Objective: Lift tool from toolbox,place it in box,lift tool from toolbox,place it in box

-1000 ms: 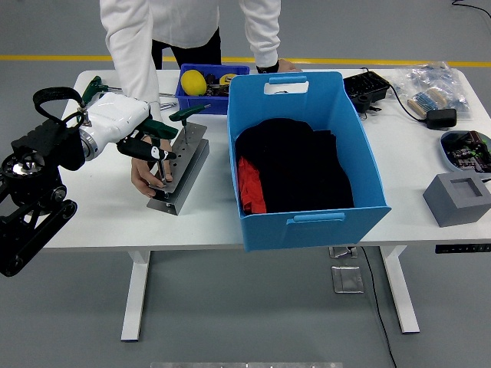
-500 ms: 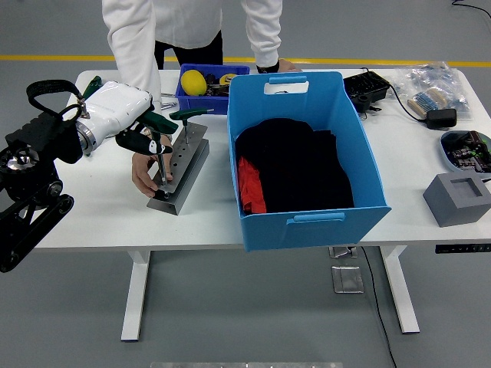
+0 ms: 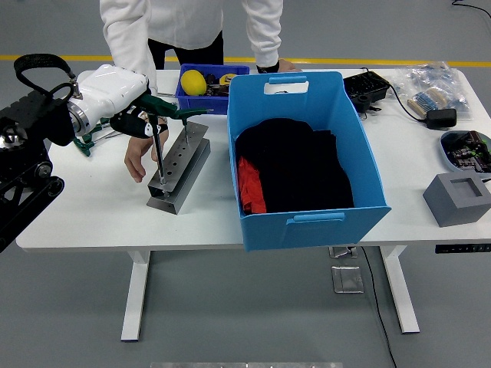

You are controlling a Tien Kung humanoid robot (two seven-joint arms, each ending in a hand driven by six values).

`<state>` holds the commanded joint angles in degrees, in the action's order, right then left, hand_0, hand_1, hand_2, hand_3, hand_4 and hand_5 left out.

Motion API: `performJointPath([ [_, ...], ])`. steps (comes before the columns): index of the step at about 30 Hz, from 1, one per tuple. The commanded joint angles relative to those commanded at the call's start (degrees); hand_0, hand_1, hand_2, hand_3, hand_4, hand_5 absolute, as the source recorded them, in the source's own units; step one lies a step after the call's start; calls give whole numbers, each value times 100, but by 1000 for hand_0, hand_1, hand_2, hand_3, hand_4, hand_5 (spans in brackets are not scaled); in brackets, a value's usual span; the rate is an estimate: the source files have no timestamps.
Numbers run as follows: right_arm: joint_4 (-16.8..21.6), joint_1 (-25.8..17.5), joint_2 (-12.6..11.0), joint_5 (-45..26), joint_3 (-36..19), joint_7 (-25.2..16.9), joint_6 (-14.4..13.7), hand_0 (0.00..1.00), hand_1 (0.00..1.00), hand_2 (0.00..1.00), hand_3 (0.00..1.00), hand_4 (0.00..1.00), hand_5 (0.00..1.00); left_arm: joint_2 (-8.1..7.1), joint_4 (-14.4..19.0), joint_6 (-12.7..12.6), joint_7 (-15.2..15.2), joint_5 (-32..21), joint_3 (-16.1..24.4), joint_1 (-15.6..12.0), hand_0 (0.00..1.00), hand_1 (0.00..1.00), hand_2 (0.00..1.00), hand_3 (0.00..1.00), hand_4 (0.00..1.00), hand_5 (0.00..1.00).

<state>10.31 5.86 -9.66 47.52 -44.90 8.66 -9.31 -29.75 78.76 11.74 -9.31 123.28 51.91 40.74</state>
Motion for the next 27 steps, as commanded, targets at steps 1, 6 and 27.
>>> performJointPath([
  [1, 0, -1, -2, -10, 5, -2, 0, 619, 605, 683, 553, 802, 640, -22, 10, 16, -6, -24, -11, 35, 57, 2, 2, 60, 666, 381],
  [6, 0, 0, -14, -29, 22, -4, -7, 619, 605, 683, 554, 802, 639, -139, 105, 97, -12, -154, -54, 178, 60, 2, 2, 64, 657, 354],
  [27, 0, 68, -48, -78, 40, -15, -20, 618, 605, 682, 554, 802, 640, -278, 1096, 105, 67, -852, 101, 1048, 62, 2, 2, 70, 657, 340],
])
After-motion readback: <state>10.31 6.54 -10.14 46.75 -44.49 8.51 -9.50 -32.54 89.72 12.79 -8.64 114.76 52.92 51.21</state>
